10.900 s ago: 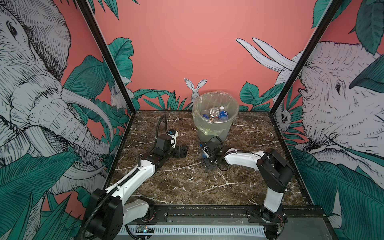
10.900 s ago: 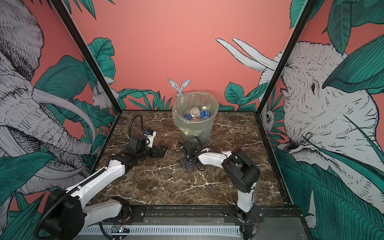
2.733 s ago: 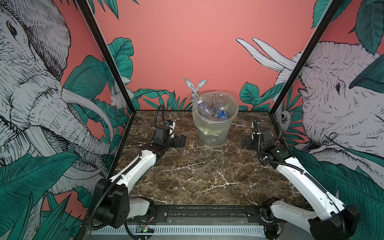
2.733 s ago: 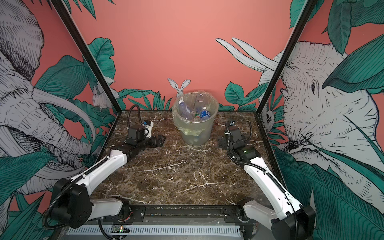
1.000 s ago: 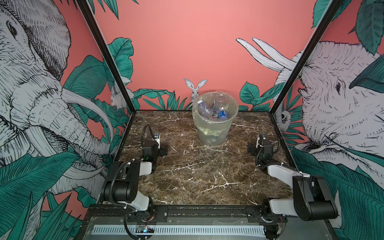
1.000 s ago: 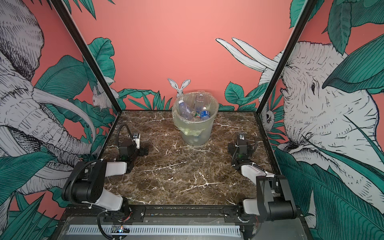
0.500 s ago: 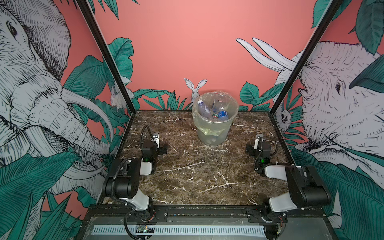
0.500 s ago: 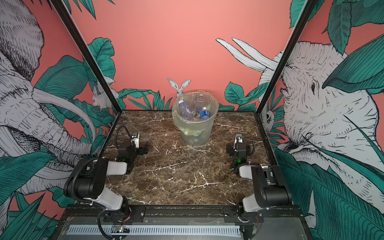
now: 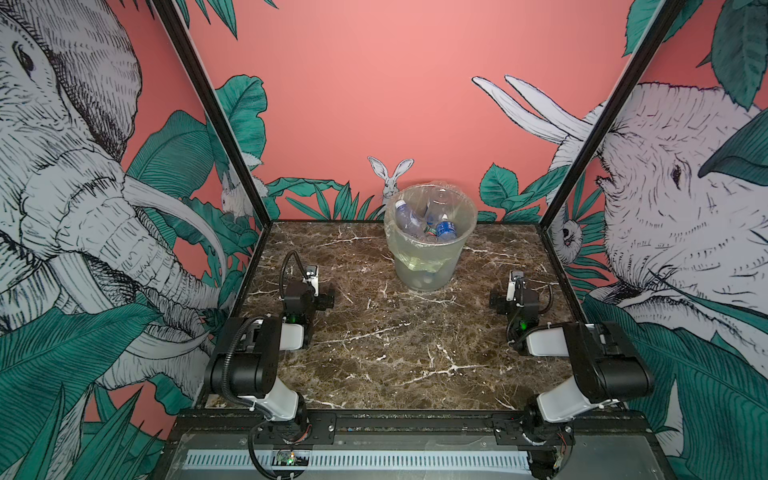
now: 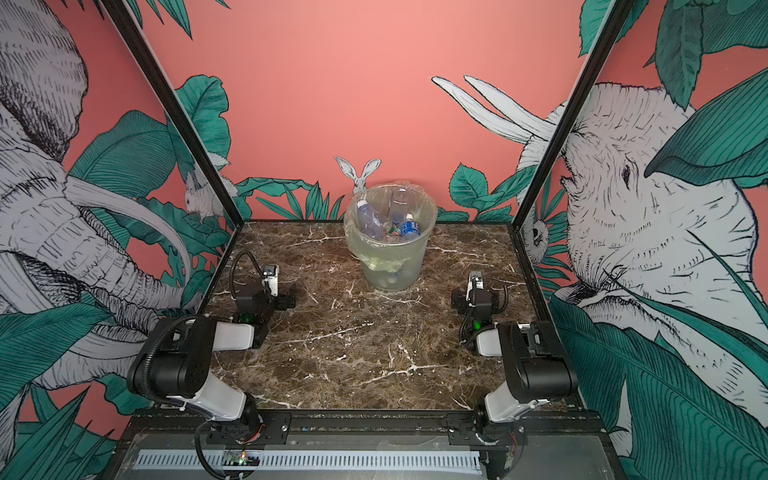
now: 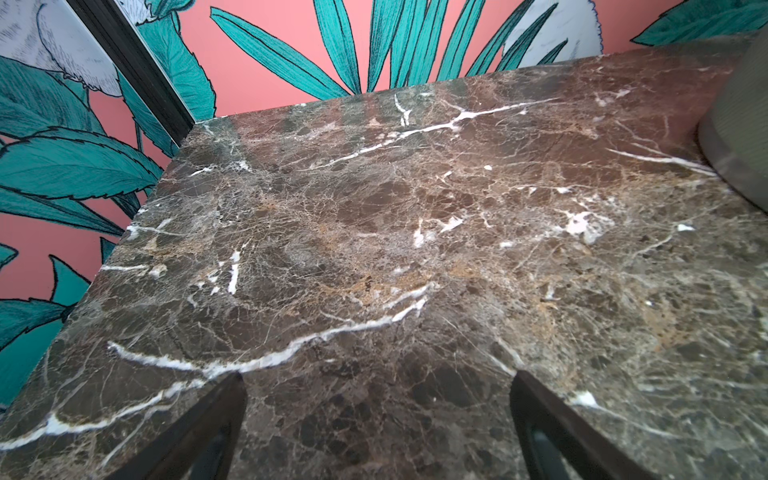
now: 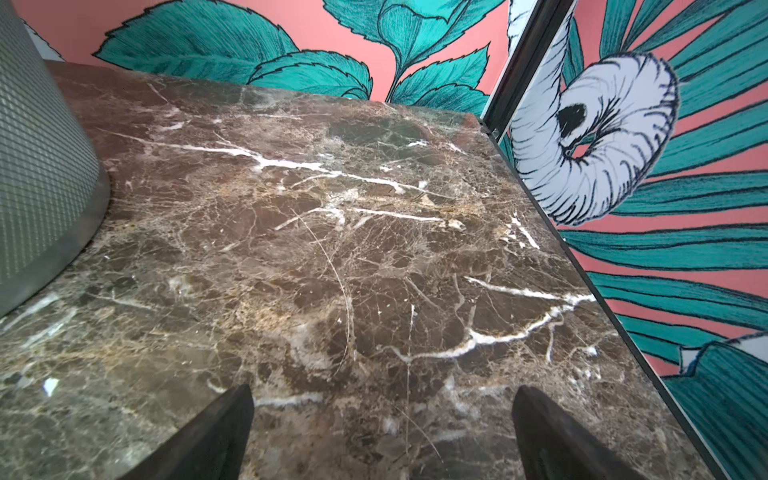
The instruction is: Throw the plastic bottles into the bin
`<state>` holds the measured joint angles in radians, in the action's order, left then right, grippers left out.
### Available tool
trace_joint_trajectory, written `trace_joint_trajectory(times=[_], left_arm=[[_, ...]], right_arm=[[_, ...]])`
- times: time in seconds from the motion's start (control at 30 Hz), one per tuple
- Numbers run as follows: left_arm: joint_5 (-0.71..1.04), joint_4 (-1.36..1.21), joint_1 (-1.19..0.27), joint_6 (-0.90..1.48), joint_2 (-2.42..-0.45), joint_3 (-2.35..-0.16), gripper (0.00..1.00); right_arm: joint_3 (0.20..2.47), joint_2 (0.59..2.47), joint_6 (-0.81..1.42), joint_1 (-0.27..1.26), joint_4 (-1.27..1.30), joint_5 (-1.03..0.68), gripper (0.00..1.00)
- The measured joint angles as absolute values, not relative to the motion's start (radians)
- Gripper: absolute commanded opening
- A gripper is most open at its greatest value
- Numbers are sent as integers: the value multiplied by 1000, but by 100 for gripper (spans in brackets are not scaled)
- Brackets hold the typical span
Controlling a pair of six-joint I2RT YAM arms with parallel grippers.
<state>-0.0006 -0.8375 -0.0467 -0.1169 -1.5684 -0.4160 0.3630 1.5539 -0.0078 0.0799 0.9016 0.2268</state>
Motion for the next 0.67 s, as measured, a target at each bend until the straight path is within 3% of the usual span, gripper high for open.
trace_joint_trajectory(times=[0.67], left_arm=[[-1,-837,-47,-117,-1568,-416,100]], right_arm=[[363,1554,-8,80,908,227,99]])
